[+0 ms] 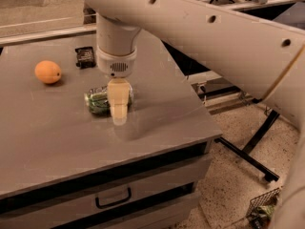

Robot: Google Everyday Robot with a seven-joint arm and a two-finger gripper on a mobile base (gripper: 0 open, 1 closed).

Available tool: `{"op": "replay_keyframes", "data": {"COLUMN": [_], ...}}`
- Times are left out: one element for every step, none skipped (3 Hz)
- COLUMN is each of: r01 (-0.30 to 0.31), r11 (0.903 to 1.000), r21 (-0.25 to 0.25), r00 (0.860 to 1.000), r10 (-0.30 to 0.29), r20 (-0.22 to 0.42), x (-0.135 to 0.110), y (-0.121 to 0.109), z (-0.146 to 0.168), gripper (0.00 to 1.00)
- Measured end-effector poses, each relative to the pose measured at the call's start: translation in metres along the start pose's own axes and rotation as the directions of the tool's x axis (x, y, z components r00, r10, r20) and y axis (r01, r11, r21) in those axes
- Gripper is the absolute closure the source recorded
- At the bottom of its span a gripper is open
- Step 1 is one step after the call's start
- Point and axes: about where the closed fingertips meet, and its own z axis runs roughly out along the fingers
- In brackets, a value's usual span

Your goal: Place green can upright

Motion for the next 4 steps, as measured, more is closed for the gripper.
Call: {"op": "replay_keyframes", "data": {"r01": [-0.042,-0.06,-0.067,-0.023], "r11": [0.9991,0.9981,0.9976,0.9992], "r21": [-0.009,-0.016,-0.018,-0.034], "r00": [0.999,0.998,0.998,1.0], "r10": [0.042,0.06,0.067,0.022], "r20": [0.007,0.006,0.005,-0.019], "x": [-0.012,-0.023,-0.026,-0.03], "y": [-0.007,-0.007,-0.006,-0.005], "z": [0.012,0.023,0.027,0.025], "gripper": [0.0,0.0,0.0,0.22]}}
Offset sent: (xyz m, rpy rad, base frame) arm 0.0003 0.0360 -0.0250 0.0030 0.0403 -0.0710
